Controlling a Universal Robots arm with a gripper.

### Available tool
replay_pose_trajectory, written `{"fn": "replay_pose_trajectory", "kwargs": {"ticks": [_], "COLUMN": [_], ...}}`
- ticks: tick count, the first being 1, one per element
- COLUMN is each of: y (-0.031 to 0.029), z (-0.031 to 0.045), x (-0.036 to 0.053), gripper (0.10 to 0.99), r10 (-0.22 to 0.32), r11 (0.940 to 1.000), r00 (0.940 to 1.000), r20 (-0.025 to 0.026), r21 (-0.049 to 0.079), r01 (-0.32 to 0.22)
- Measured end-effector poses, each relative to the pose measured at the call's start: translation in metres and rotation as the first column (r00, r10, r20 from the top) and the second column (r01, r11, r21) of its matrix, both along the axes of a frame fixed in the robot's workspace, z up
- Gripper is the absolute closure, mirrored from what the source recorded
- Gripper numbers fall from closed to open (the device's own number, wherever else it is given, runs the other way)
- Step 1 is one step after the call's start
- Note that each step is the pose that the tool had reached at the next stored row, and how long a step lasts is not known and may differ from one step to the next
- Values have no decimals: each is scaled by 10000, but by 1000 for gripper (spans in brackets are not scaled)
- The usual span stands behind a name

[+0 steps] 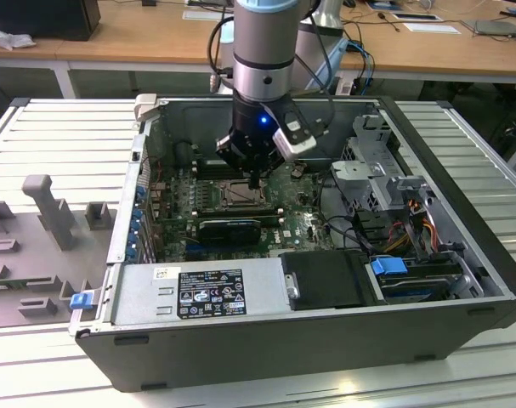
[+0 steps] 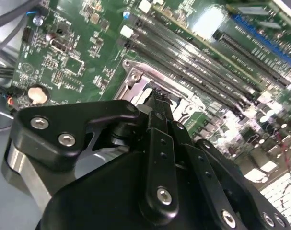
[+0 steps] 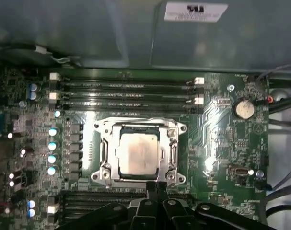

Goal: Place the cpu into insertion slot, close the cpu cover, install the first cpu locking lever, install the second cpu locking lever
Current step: 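Install the second cpu locking lever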

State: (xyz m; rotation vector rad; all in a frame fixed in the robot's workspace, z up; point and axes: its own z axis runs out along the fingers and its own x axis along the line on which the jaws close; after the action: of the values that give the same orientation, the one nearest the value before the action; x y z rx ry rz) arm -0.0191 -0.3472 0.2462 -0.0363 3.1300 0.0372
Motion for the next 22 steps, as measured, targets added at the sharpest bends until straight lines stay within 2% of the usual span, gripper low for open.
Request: {"fn": "replay_pose_trajectory", "kwargs": {"ticks": [3, 5, 6, 8, 10, 13, 16, 17, 19, 21, 22], "y": [-112, -140, -151, -158, -171, -223, -273, -302, -310, -315, -315], "z": [-9, -11, -15, -18, -22, -36, -64, -83, -102, -155, -178], "x": [-6, -10, -10, -24, -44, -68, -104, -149, -224, -352, -373], "gripper": [980, 980, 980, 980, 980, 980, 980, 980, 980, 980, 980], "r10": [0, 0, 0, -1, 0, 0, 2, 1, 0, 9, 14], "r11": [10000, 9980, 9976, 9975, 9971, 9951, 9948, 9948, 9948, 9947, 9947], "r00": [10000, 10000, 10000, 10000, 10000, 10000, 10000, 10000, 10000, 10000, 10000], "r20": [0, 0, 1, -1, -1, -1, -2, 0, 0, -1, 0], "r21": [94, 637, 698, 701, 762, 991, 1014, 1017, 1017, 1024, 1025], "r01": [0, 0, 0, 1, 1, 0, -2, -1, 0, -9, -14]}}
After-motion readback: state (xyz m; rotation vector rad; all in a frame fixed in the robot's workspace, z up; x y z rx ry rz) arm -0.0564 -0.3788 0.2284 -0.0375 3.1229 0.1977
